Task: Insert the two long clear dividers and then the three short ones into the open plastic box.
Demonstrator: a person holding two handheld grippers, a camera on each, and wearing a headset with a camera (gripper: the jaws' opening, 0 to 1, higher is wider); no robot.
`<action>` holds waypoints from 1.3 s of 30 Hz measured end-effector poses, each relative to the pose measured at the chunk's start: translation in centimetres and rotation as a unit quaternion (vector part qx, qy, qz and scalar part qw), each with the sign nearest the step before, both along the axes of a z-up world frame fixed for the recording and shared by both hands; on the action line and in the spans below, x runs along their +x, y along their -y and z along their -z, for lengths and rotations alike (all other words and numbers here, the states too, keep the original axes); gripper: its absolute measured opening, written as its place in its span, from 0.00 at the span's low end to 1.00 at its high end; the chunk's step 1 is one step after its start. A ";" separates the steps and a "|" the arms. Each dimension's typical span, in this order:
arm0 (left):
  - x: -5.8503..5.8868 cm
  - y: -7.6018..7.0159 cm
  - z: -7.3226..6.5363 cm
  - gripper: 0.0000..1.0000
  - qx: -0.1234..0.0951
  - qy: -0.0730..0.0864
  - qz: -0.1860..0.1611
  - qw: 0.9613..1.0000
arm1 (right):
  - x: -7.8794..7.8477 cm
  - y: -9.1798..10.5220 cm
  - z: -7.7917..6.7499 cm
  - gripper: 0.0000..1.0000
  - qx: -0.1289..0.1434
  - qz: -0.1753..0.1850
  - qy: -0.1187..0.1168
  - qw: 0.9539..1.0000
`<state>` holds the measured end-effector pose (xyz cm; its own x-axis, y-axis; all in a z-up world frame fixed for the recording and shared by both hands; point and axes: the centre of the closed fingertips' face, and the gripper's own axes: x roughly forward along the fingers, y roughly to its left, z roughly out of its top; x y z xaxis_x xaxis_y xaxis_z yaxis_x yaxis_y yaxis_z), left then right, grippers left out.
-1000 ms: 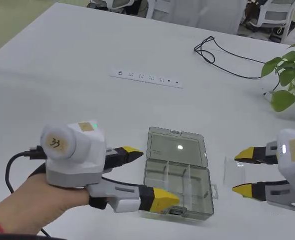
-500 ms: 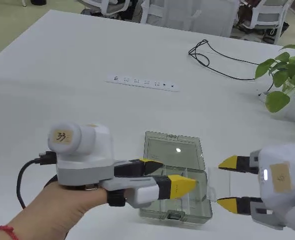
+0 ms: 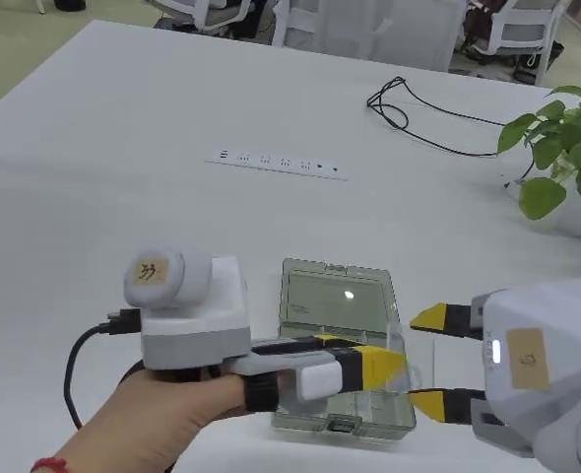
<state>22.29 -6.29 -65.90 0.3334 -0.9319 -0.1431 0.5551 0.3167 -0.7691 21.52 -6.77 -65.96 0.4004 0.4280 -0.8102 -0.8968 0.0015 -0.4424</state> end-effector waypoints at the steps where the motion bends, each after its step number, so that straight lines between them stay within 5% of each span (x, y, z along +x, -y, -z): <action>1: -0.1 0.2 0.0 0.24 -0.001 0.001 0.003 1.000 | 0.0 -0.2 -0.1 0.32 0.001 -0.001 0.001 1.000; 18: -0.5 0.8 0.0 0.00 -0.006 -0.002 0.016 1.000 | -0.2 -0.8 -0.2 0.33 -0.001 -0.007 0.003 1.000; 36: -0.6 1.0 0.4 0.00 -0.001 -0.010 0.011 1.000 | -0.1 -0.6 0.2 0.34 -0.008 -0.014 0.007 1.000; 39: -0.6 0.8 0.9 0.00 0.026 0.011 0.018 0.999 | 0.0 -0.5 -0.2 0.33 -0.006 -0.017 0.007 1.000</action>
<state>21.73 -7.06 -66.83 0.3030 -0.9349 -0.1846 0.5831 0.3351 -0.7401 21.50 -6.30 -65.74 0.3967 0.4316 -0.8101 -0.8900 -0.0353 -0.4546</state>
